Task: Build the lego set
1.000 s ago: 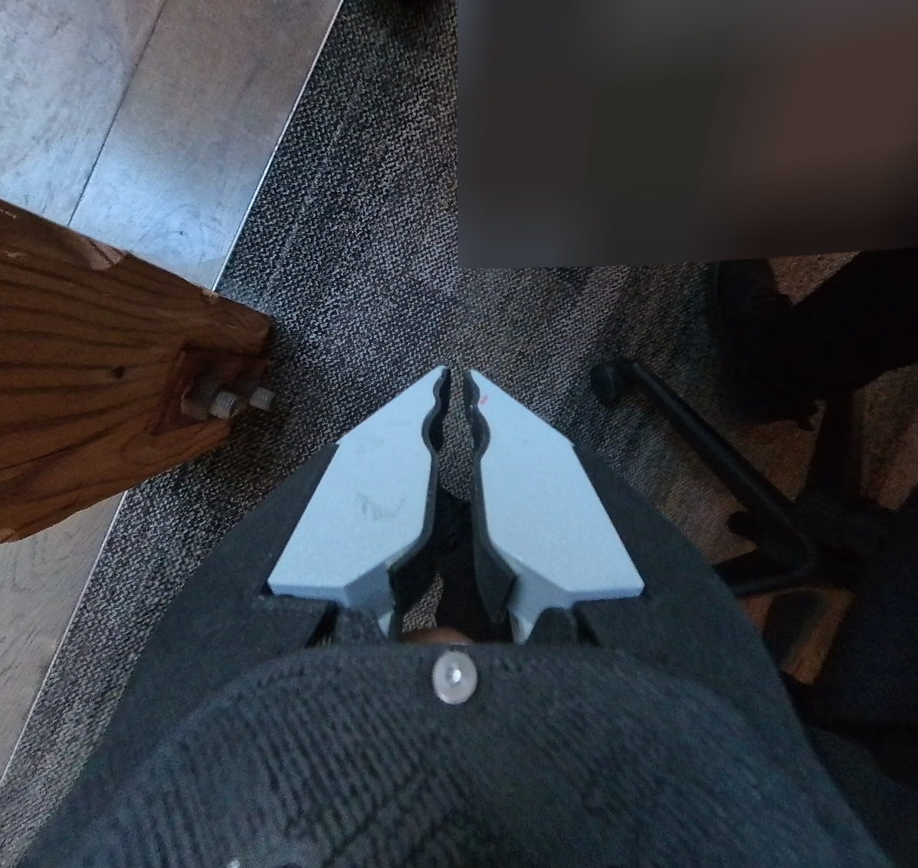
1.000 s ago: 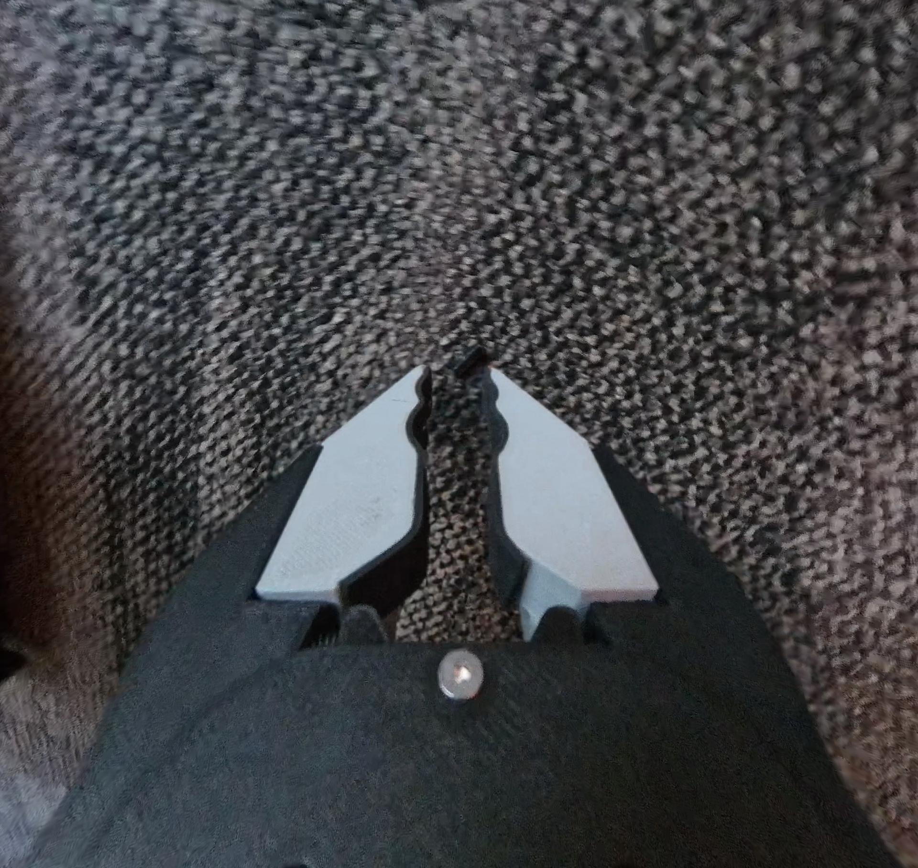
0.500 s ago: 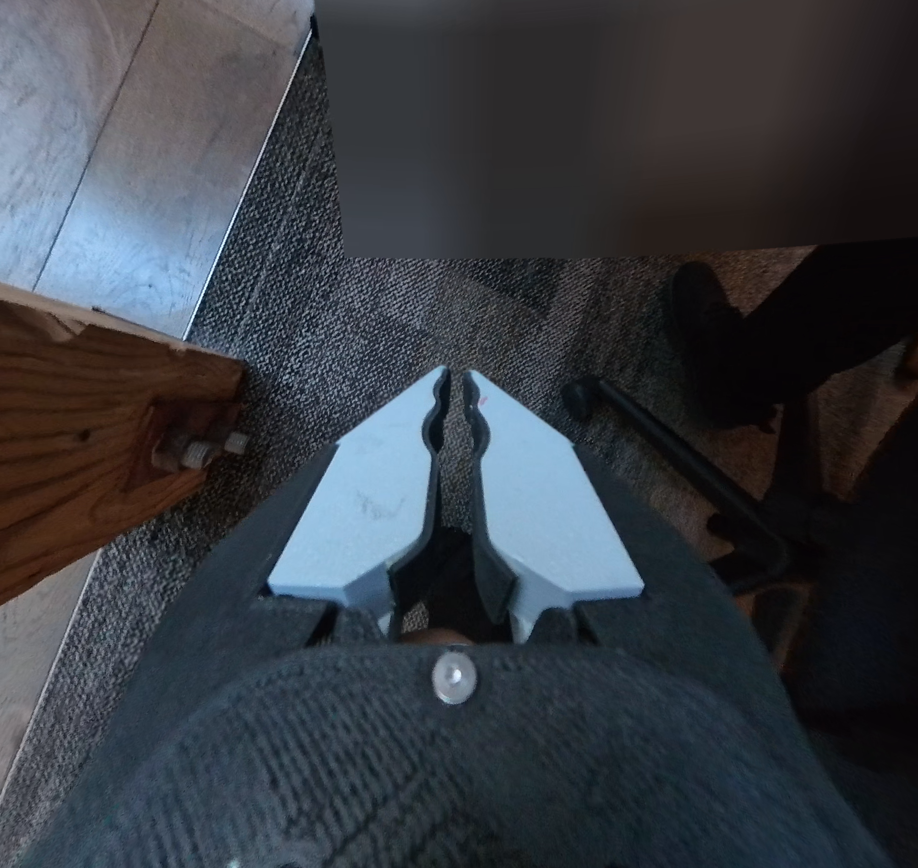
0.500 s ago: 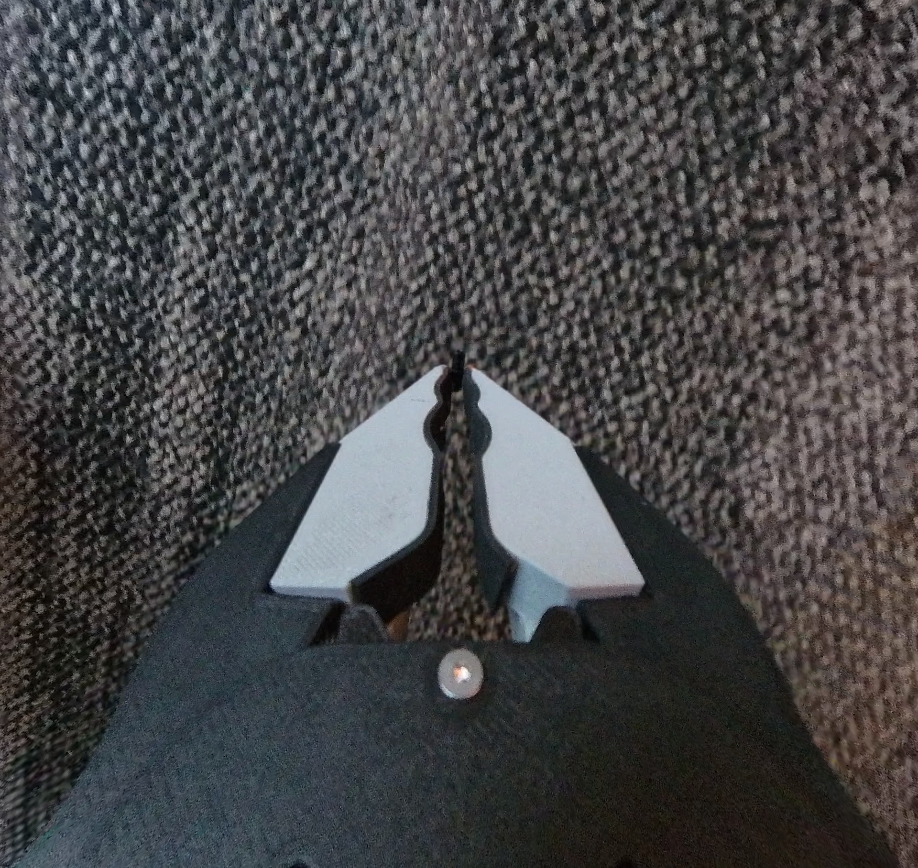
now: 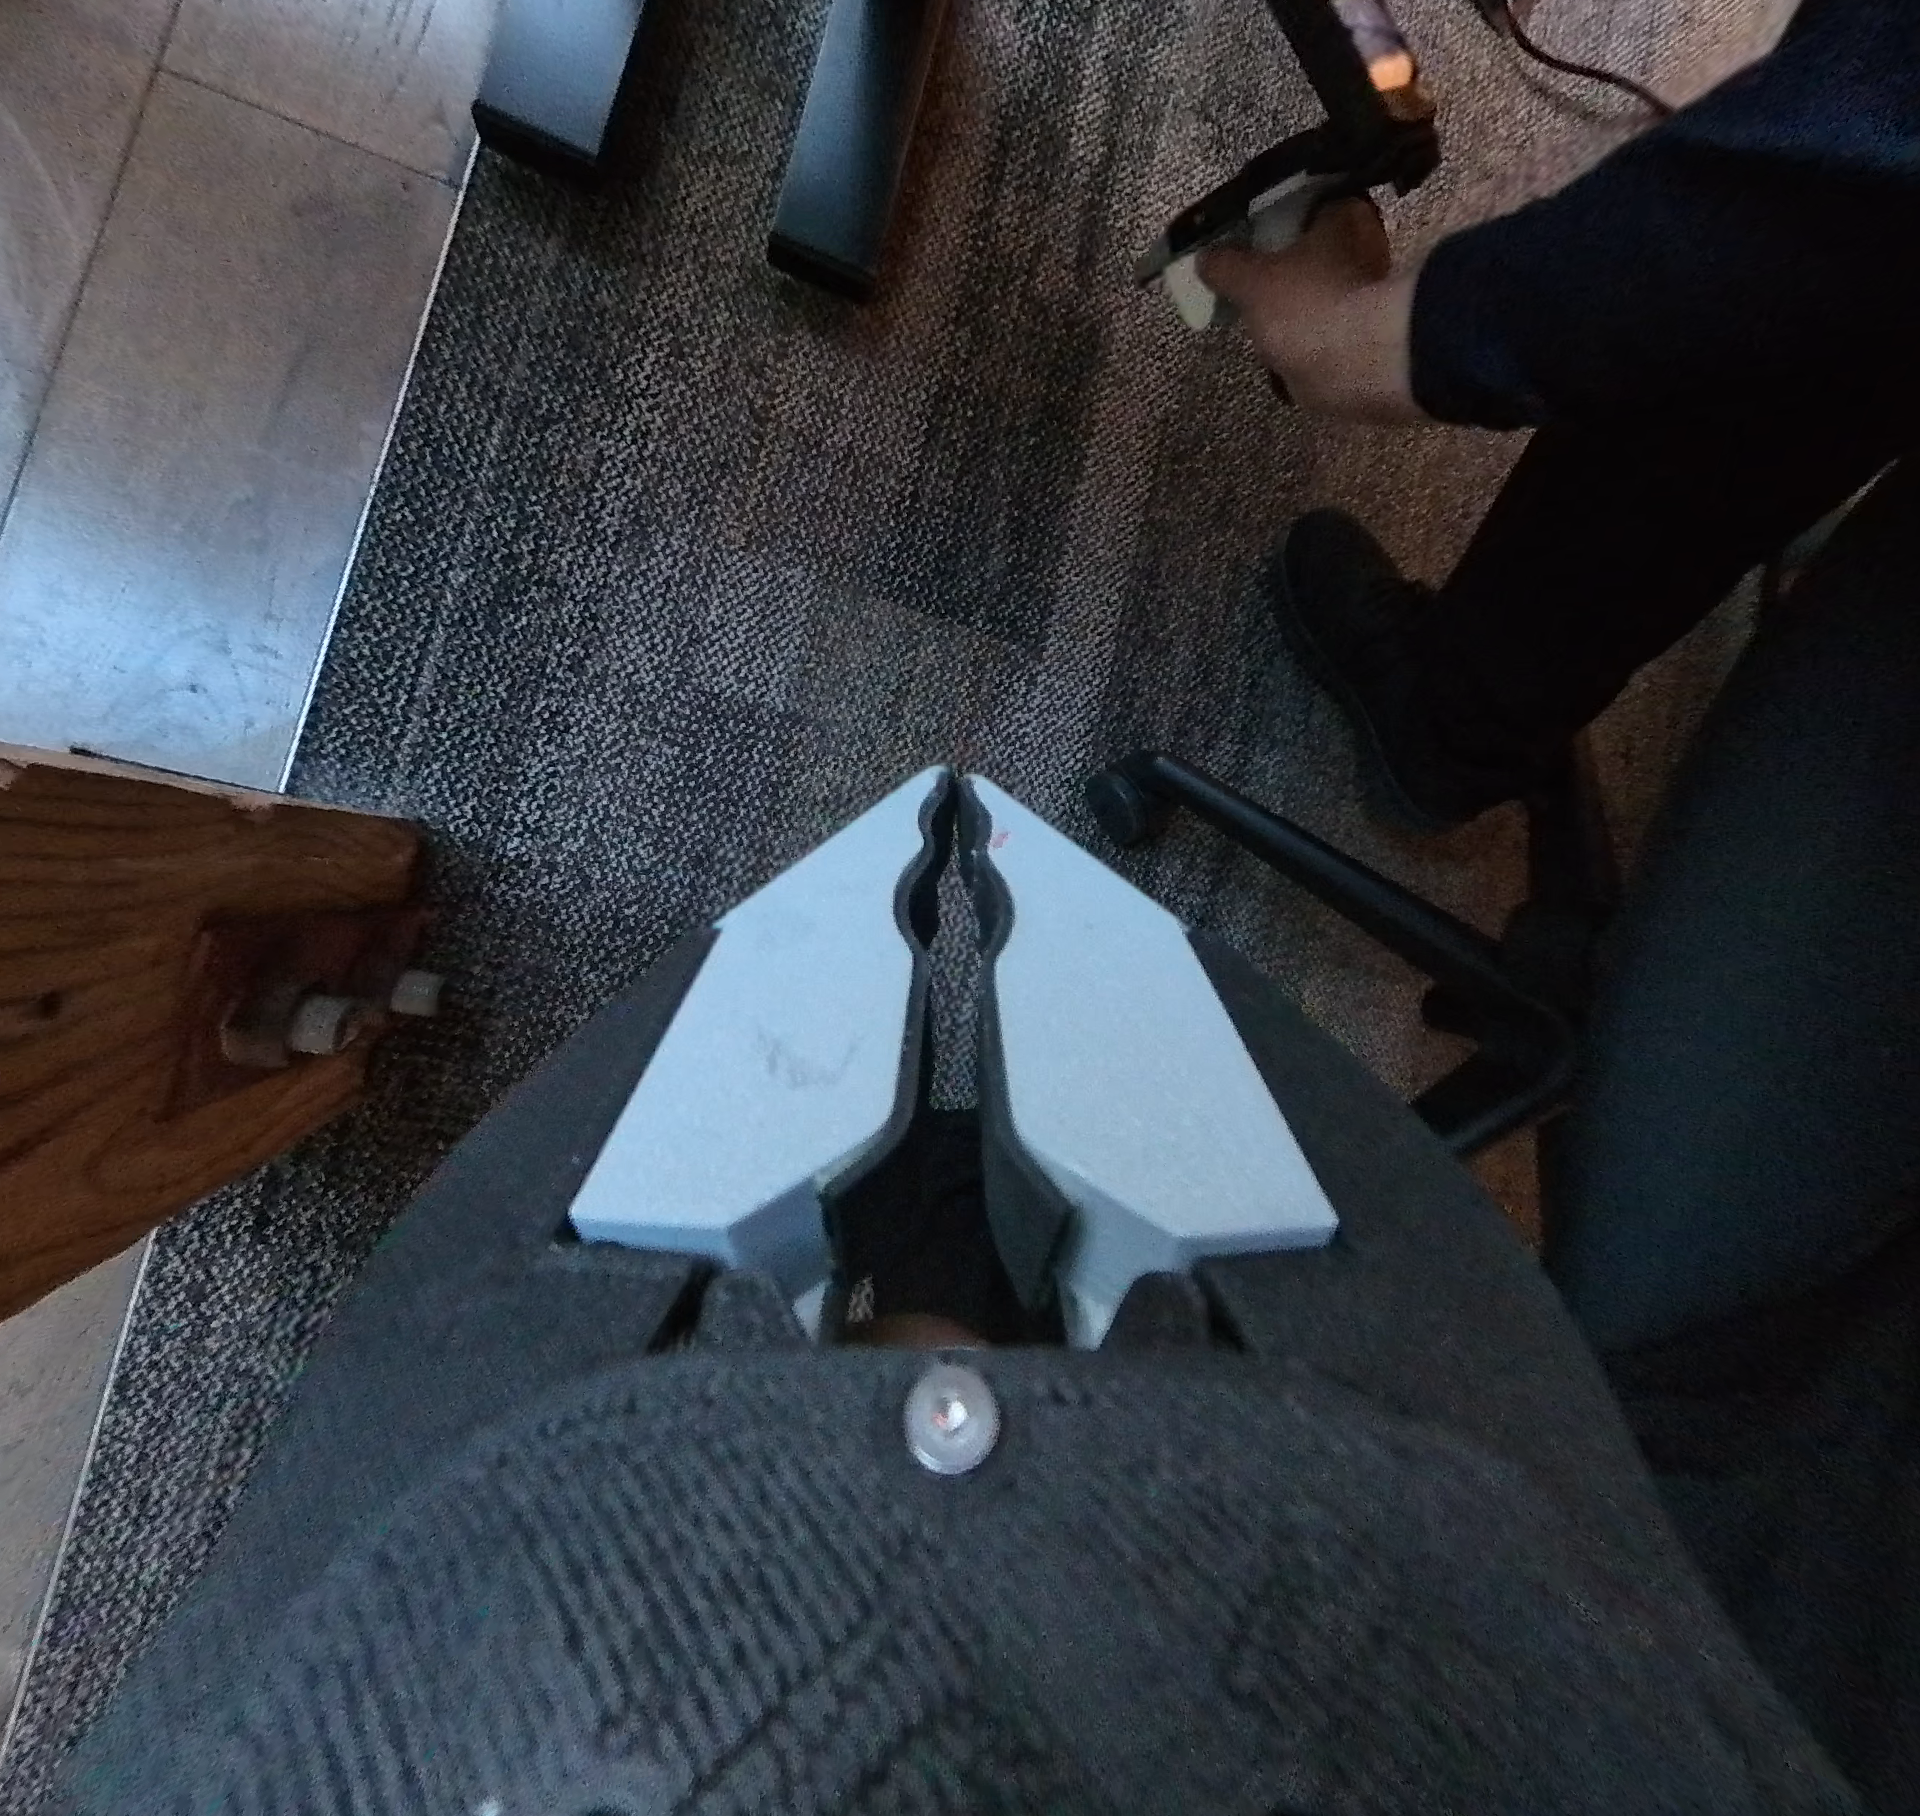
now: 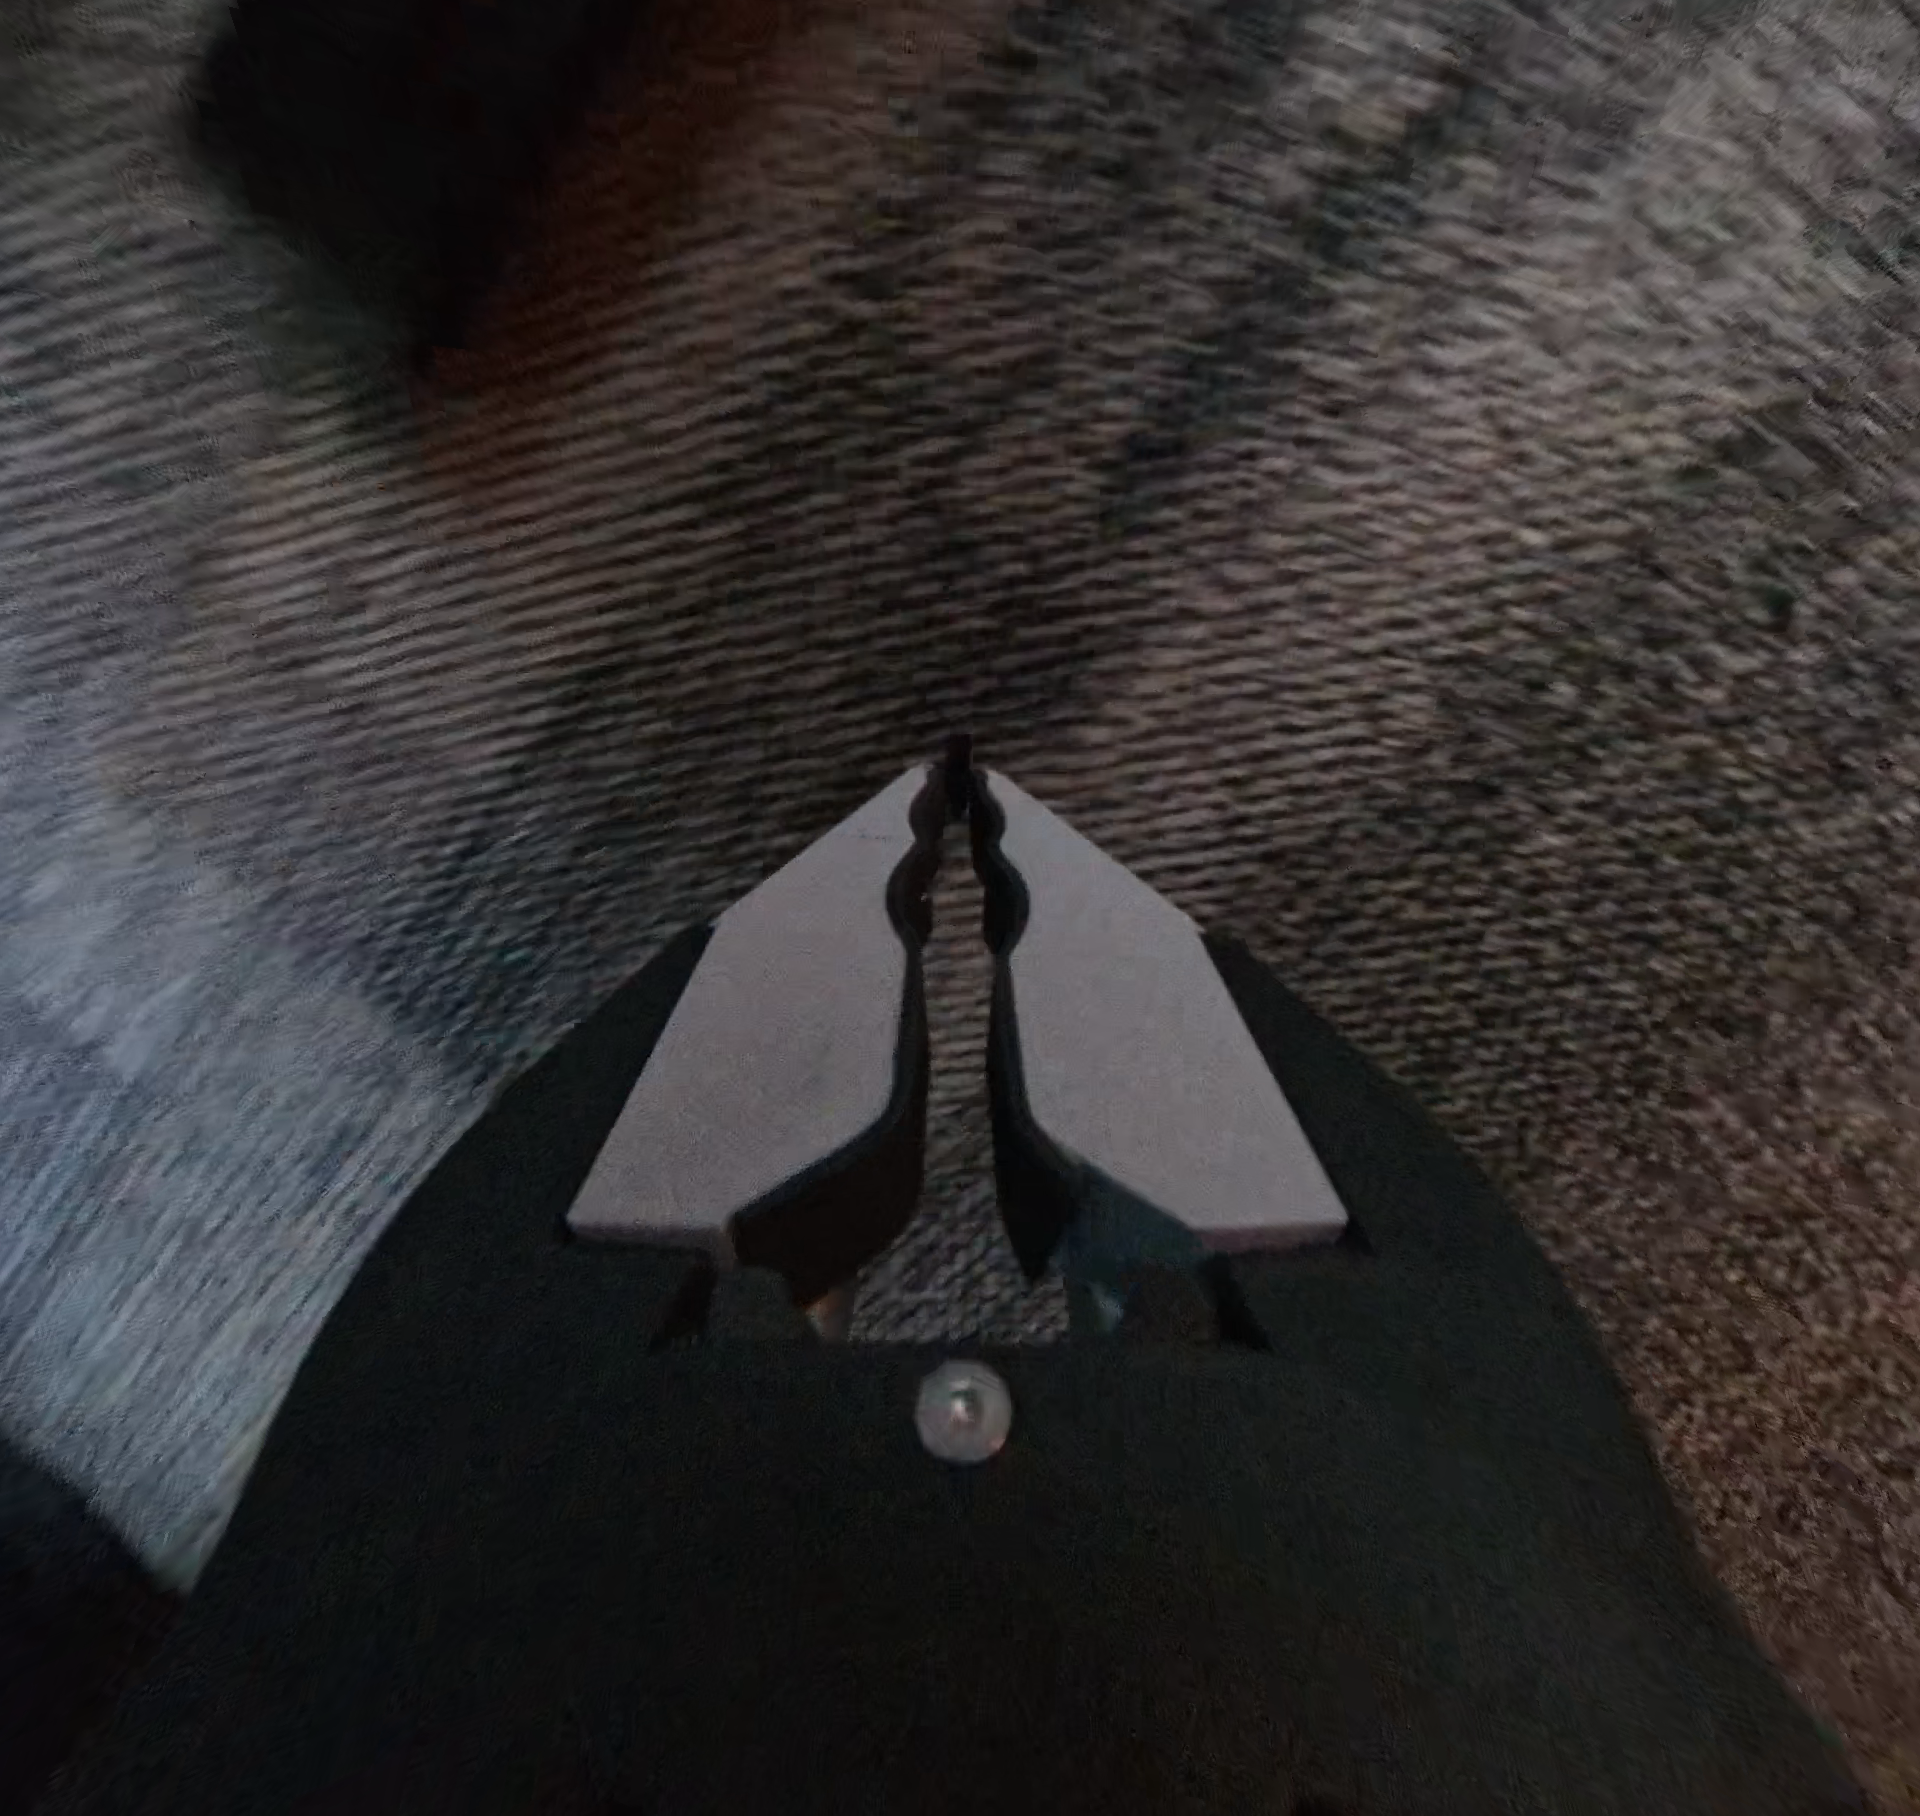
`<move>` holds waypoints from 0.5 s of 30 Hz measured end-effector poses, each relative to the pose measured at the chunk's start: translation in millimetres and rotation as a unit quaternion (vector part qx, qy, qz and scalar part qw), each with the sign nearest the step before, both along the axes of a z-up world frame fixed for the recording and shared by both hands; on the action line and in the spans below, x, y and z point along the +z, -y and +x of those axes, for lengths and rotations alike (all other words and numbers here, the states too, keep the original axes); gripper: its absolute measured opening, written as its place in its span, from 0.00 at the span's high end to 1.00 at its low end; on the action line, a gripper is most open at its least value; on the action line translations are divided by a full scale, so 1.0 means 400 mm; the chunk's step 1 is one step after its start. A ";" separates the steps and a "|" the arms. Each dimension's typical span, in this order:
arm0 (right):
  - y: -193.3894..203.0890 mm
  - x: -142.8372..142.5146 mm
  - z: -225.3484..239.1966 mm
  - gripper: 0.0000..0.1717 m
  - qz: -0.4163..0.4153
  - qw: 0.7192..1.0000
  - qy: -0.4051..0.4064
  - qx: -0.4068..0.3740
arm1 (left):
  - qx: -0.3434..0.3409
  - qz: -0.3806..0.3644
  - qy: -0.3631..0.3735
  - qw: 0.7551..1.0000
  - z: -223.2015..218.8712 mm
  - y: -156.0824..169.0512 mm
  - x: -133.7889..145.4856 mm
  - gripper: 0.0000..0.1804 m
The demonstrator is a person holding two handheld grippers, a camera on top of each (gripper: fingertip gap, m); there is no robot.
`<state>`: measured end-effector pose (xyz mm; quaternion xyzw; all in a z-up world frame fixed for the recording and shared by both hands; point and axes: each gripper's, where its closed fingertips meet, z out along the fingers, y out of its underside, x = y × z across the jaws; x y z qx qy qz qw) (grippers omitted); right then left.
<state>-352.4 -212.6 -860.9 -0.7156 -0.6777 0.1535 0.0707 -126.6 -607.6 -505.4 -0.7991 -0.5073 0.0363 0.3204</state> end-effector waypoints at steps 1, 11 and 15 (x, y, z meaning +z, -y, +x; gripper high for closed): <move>0.059 0.040 0.007 0.99 -0.014 0.999 -0.009 0.030 | -0.001 0.004 -0.002 1.000 -0.002 -0.003 0.003 1.00; 0.516 0.579 0.242 0.99 -0.070 0.909 -0.097 0.399 | -0.062 -0.074 0.007 0.995 0.080 -0.001 -0.056 1.00; 0.675 0.870 0.458 0.99 -0.176 0.845 -0.123 0.491 | -0.040 -0.098 -0.035 0.994 0.079 0.034 -0.041 1.00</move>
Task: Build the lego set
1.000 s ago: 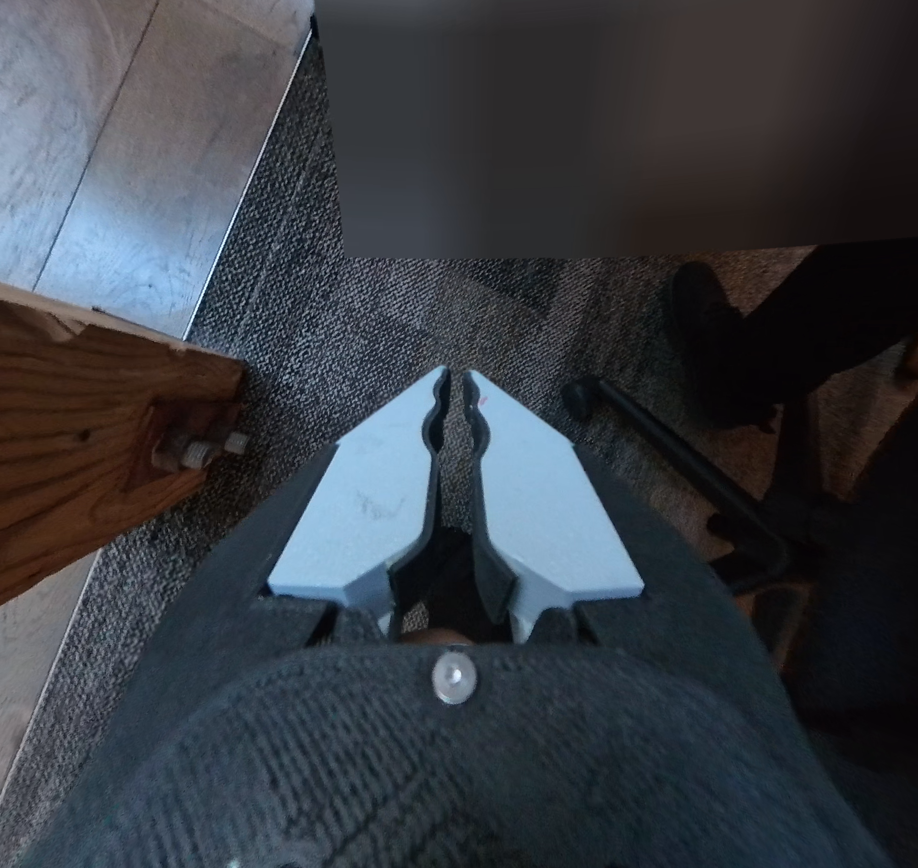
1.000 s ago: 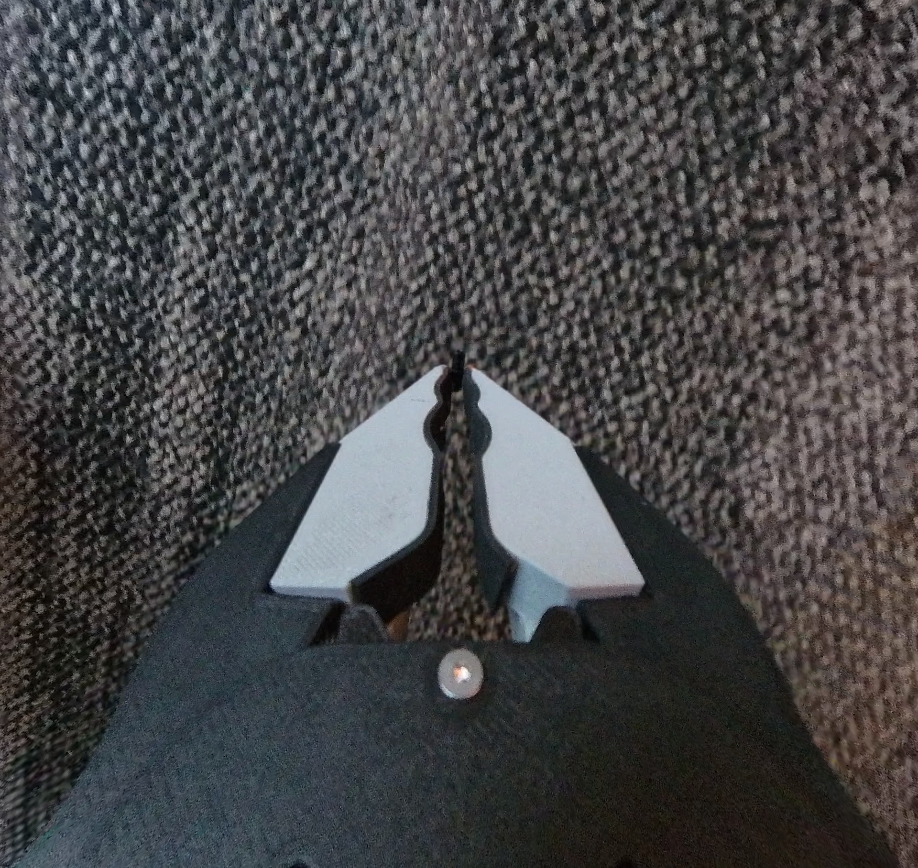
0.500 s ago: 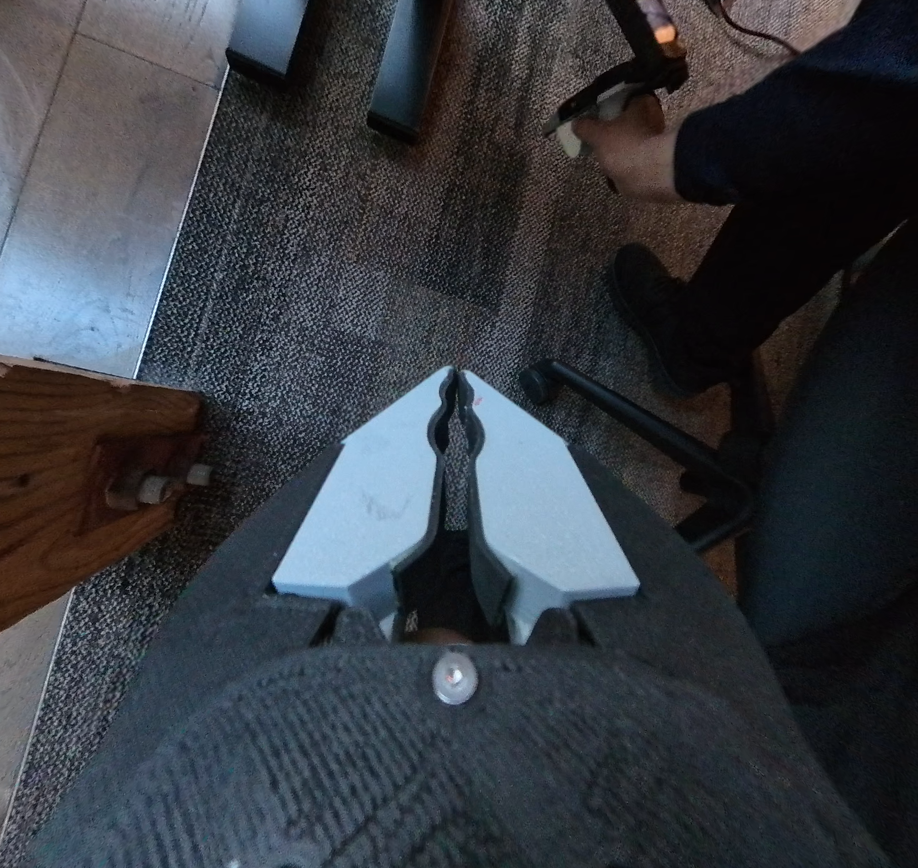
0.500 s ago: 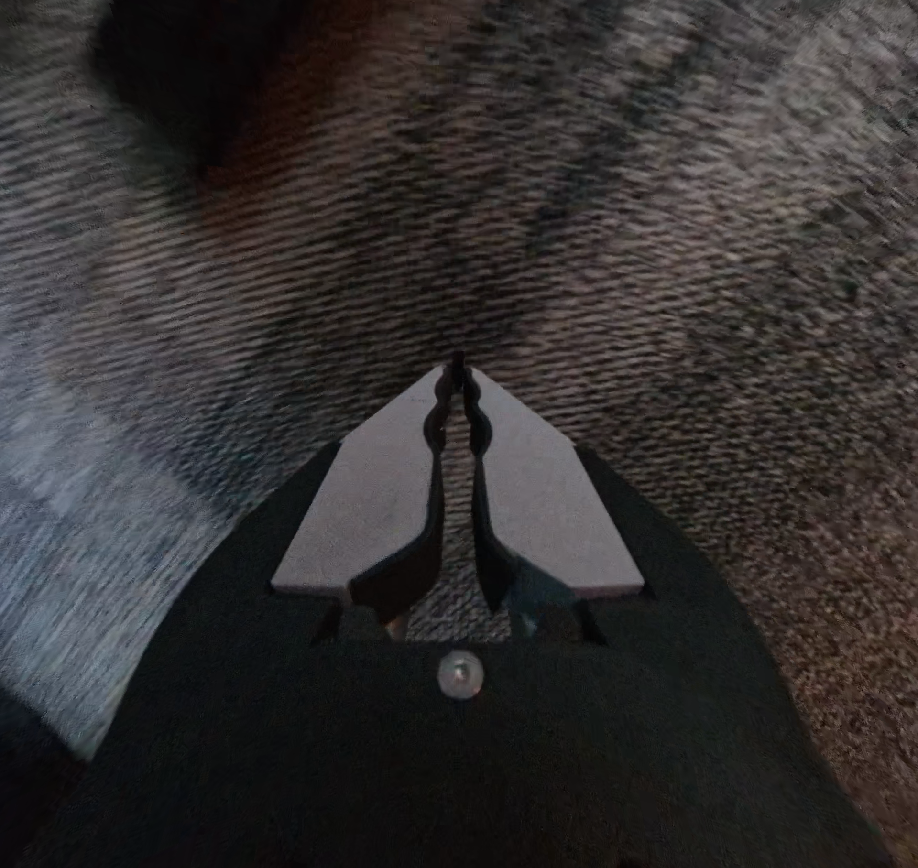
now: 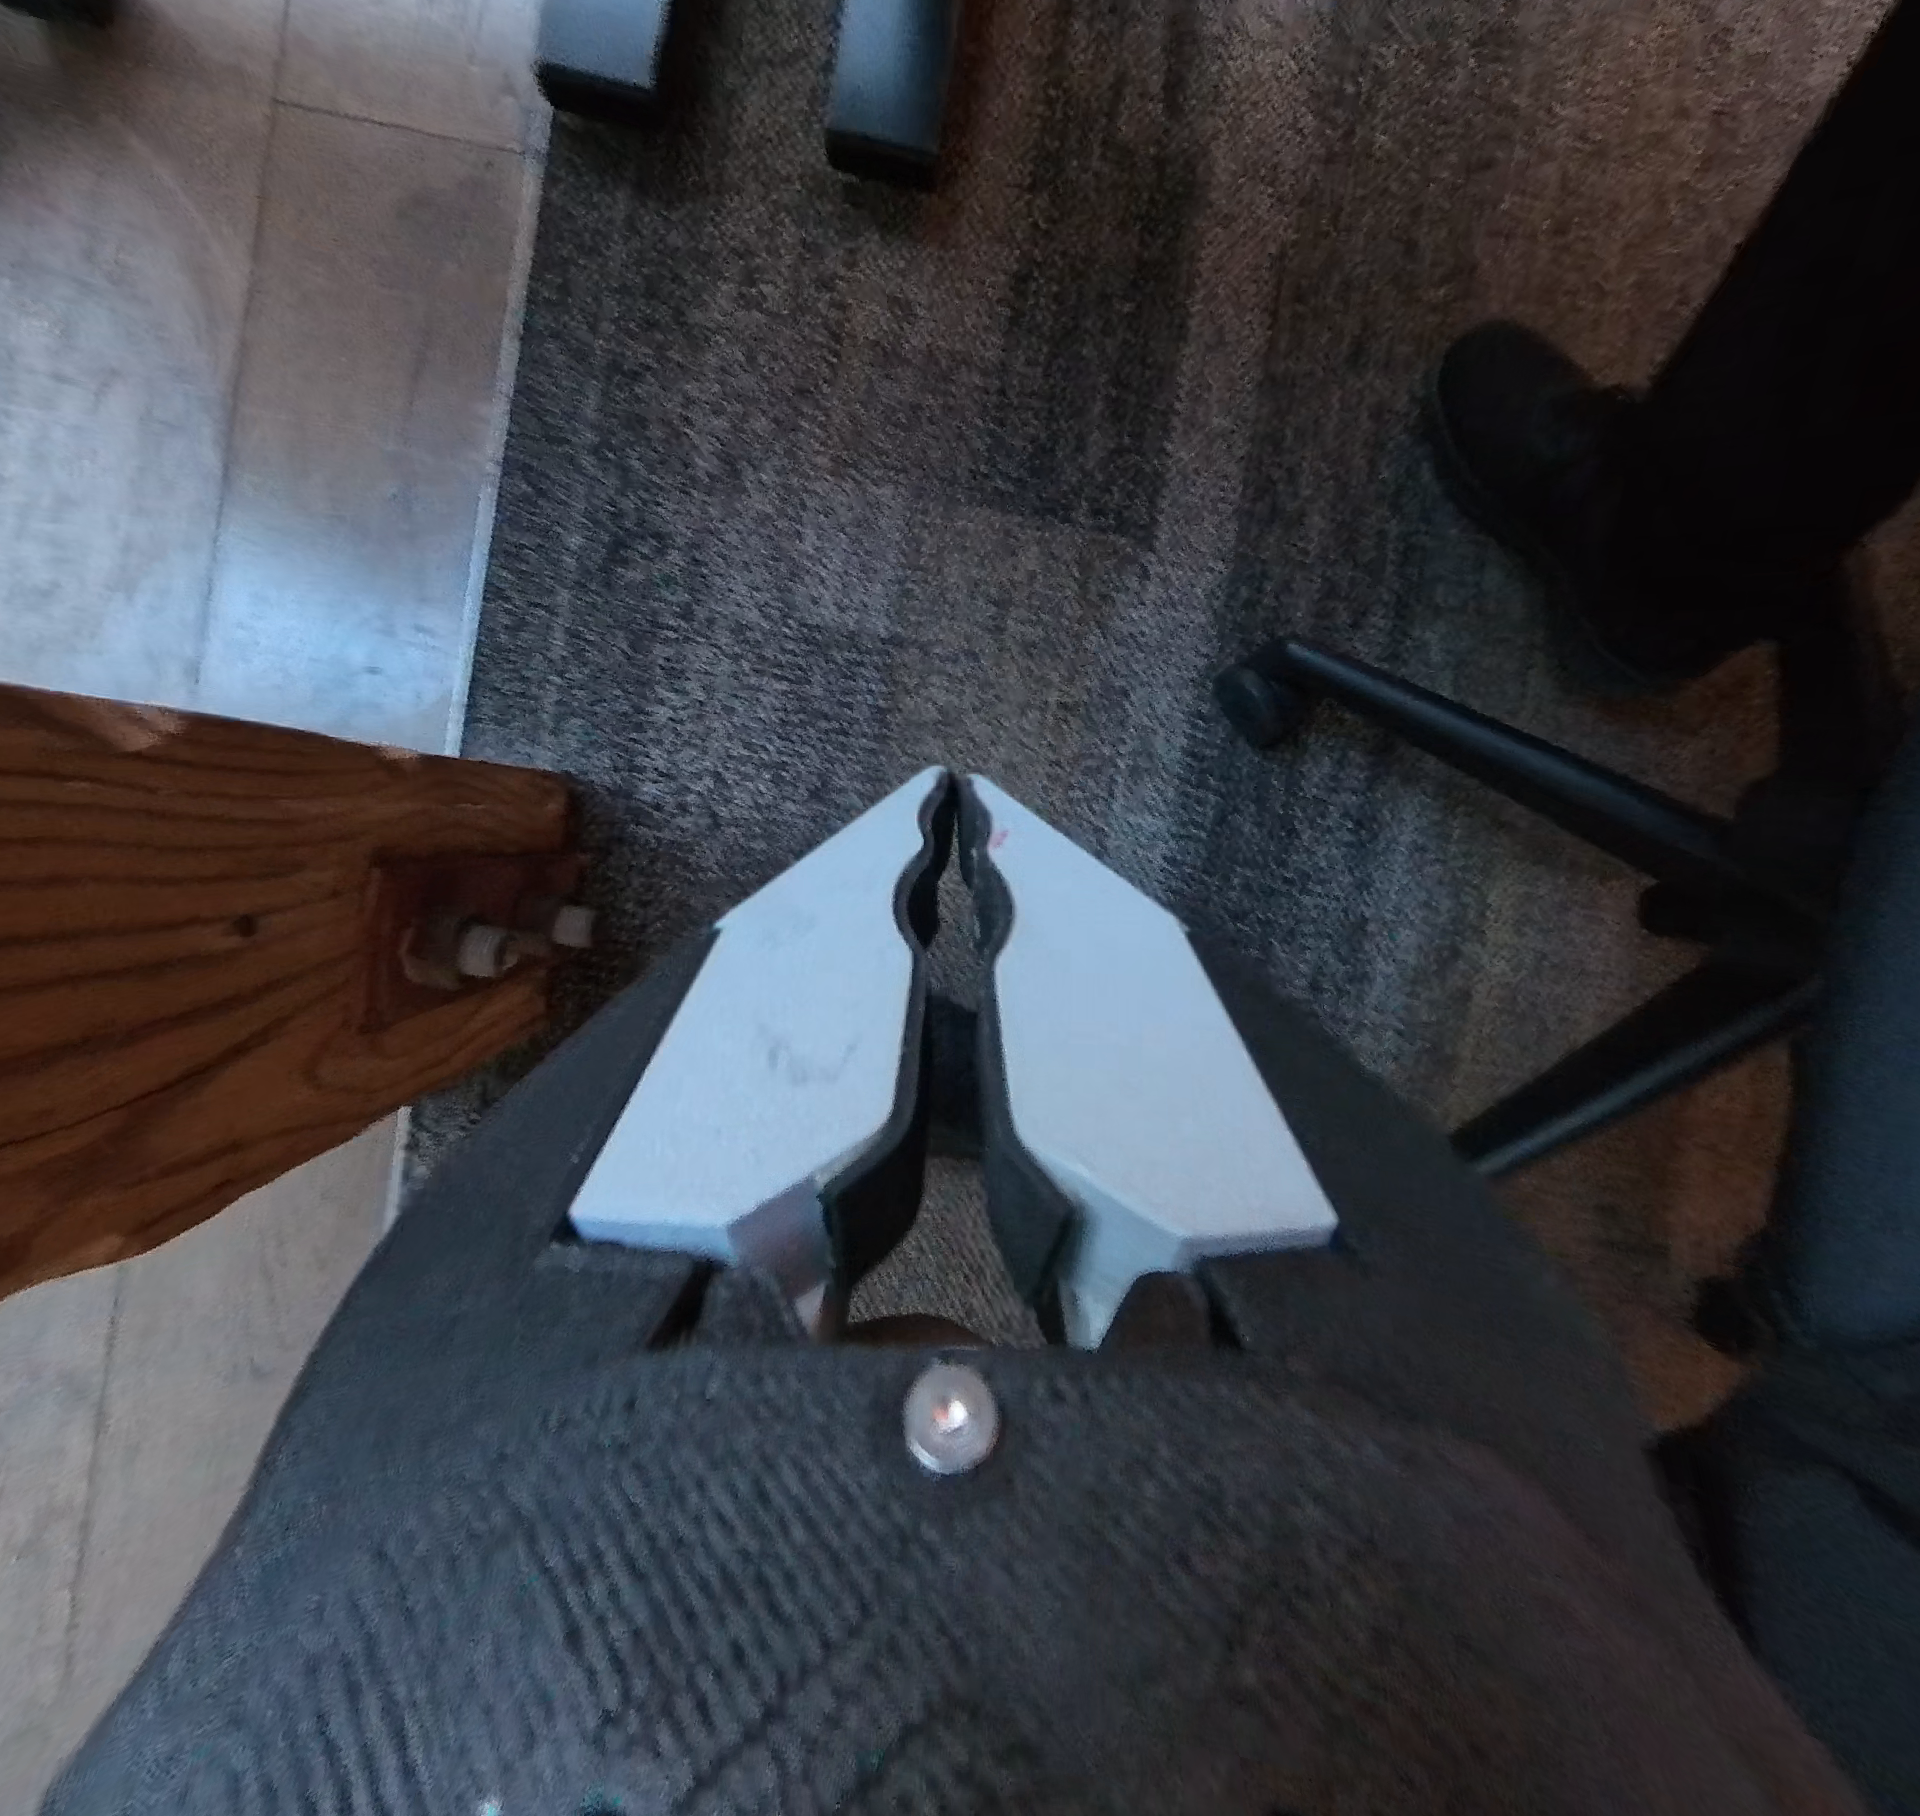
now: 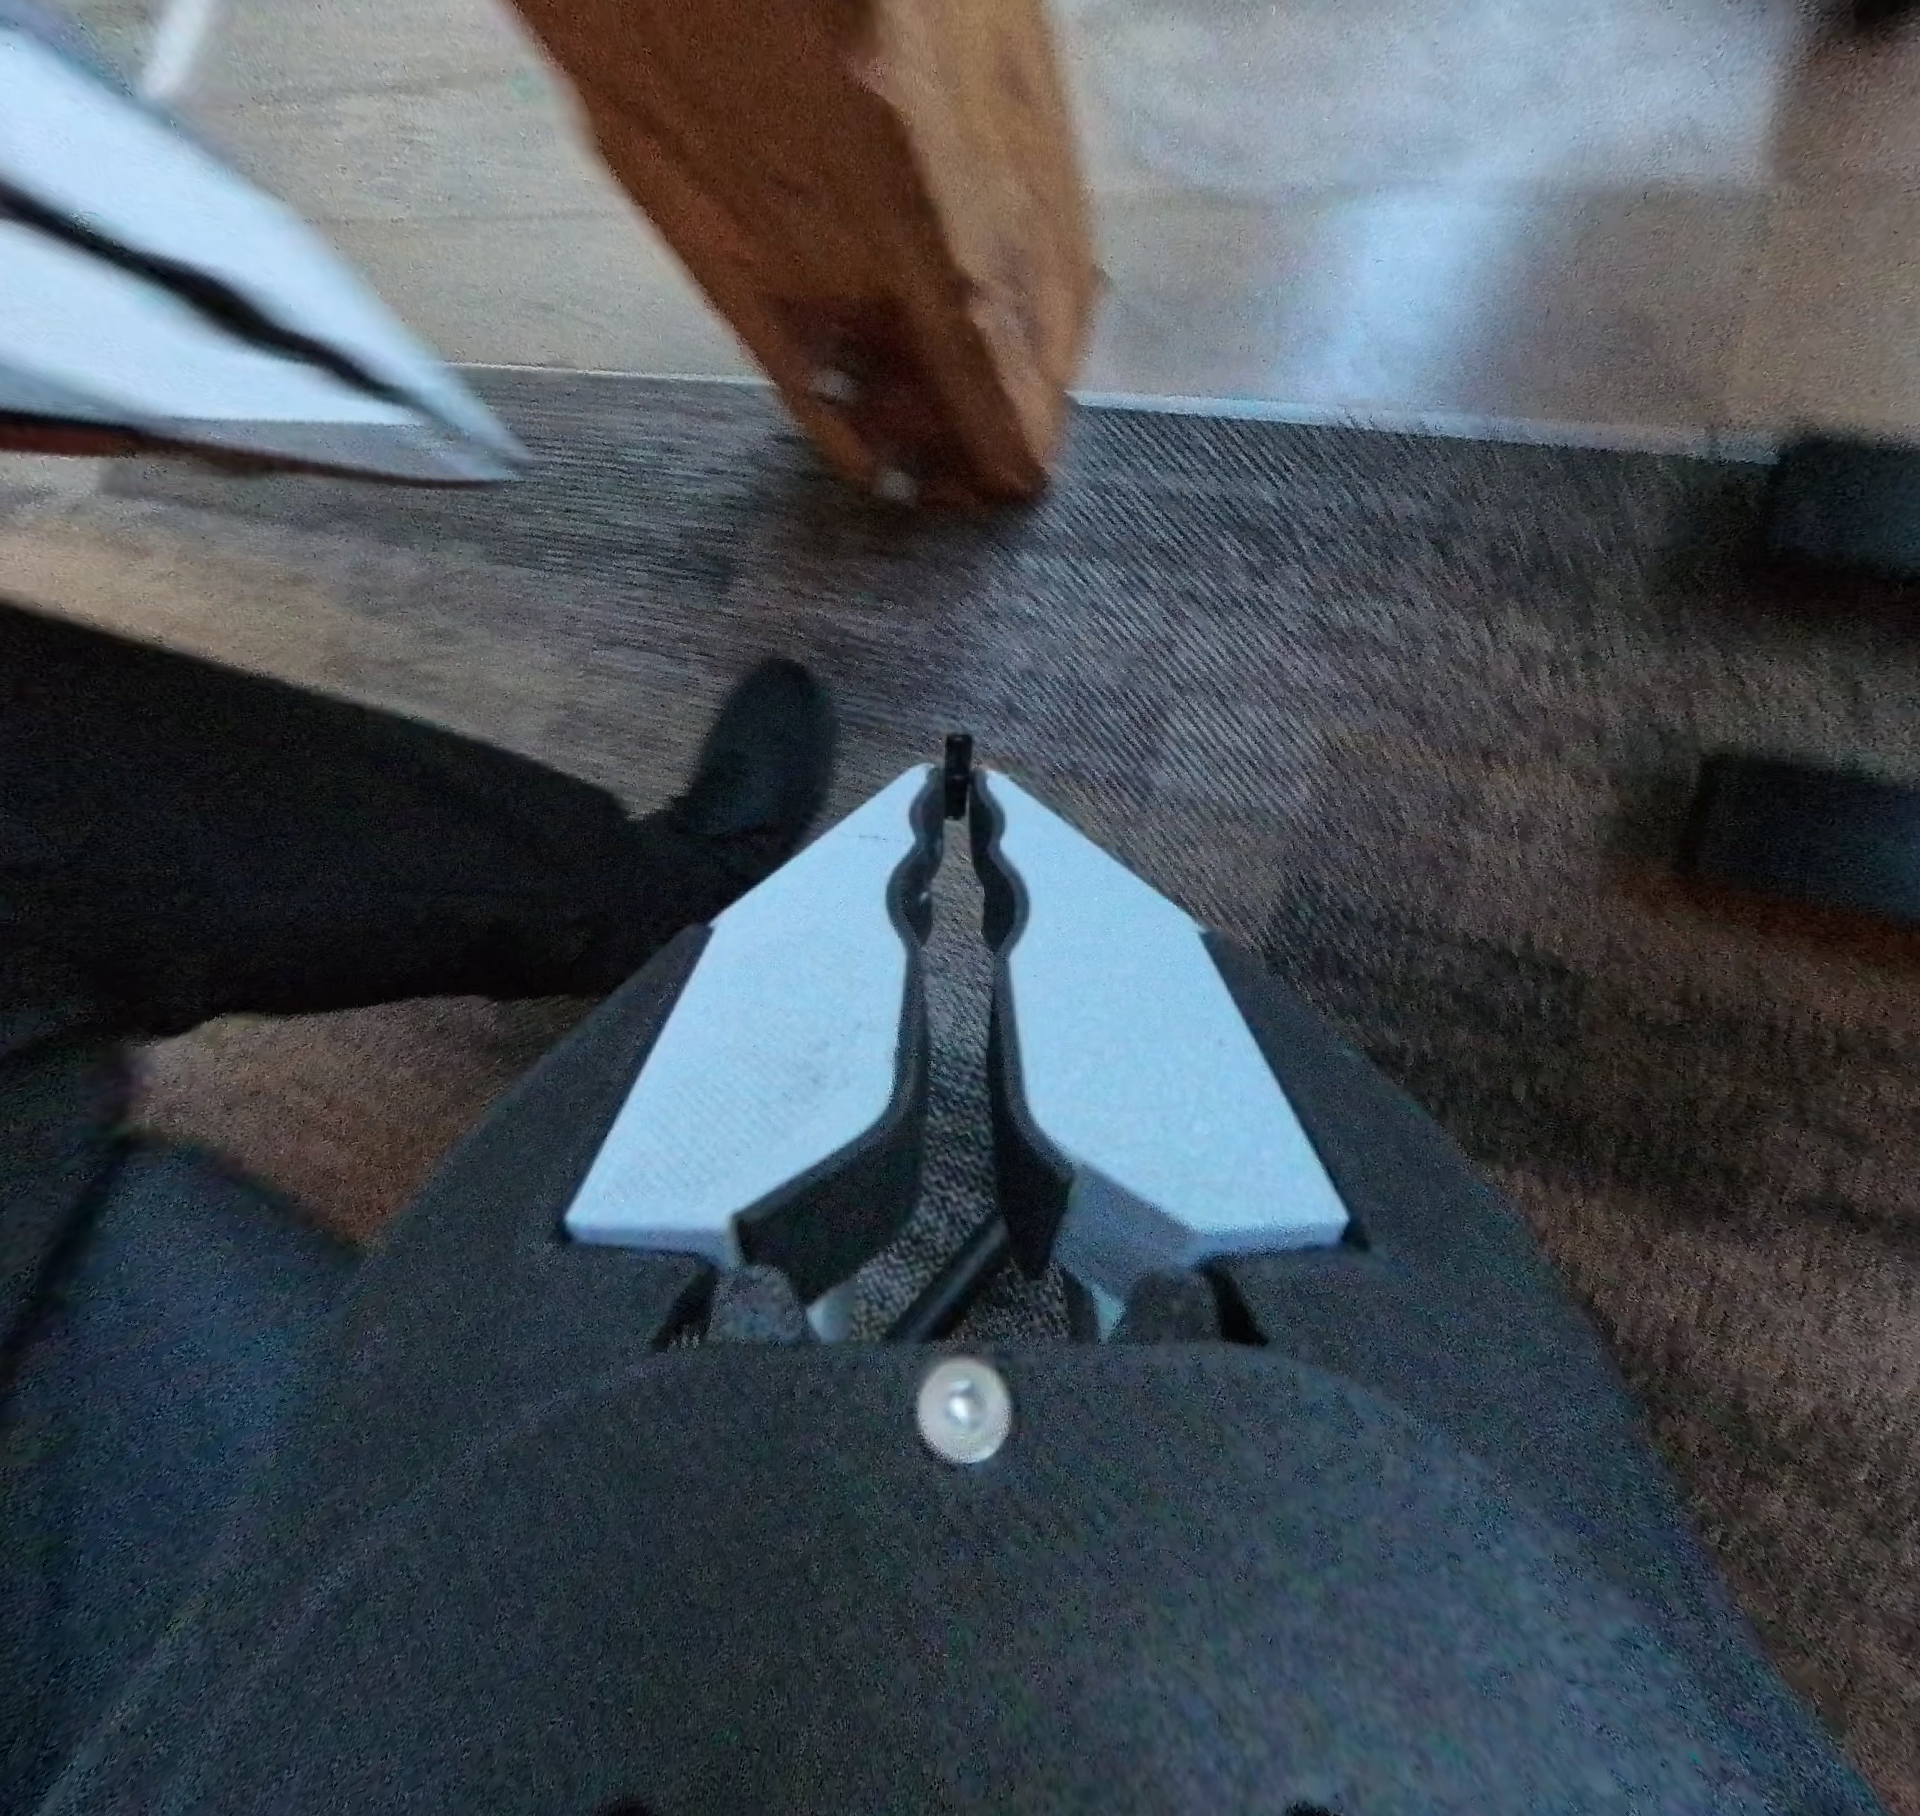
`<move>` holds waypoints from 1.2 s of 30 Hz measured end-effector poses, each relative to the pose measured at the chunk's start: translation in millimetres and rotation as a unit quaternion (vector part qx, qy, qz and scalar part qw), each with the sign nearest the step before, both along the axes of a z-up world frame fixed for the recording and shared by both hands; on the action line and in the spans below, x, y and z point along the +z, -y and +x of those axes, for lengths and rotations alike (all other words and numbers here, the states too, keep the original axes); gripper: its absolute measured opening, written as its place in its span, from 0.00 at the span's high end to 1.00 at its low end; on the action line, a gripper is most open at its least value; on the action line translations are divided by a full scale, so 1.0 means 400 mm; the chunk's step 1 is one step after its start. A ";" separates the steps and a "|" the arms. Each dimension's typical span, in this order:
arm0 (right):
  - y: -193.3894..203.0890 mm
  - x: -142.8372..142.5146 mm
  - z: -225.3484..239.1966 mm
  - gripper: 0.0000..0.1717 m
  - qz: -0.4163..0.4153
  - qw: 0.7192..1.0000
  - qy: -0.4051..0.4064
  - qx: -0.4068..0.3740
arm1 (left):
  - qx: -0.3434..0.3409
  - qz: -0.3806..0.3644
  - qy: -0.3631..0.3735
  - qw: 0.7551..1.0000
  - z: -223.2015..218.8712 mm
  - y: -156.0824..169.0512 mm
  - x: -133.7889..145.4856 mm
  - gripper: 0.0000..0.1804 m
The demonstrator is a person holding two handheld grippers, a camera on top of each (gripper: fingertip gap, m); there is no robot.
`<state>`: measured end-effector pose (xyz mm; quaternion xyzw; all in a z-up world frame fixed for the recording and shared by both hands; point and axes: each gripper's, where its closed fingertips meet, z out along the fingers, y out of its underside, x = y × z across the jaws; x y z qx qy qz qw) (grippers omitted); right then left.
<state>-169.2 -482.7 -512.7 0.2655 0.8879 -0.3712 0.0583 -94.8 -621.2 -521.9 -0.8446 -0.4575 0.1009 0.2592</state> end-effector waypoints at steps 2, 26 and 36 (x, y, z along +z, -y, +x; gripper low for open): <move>0.025 0.170 0.080 0.99 -0.039 0.997 -0.041 0.057 | 0.011 -0.014 -0.036 0.999 -0.009 0.011 0.021 1.00; -1.235 0.764 -0.007 0.99 0.069 0.939 -0.226 -0.249 | 0.037 -0.144 -0.106 0.983 0.113 -0.067 0.172 1.00; -1.292 0.635 -0.048 0.99 0.092 0.944 -0.197 -0.248 | -0.060 -0.162 -0.076 0.982 0.092 -0.204 0.176 1.00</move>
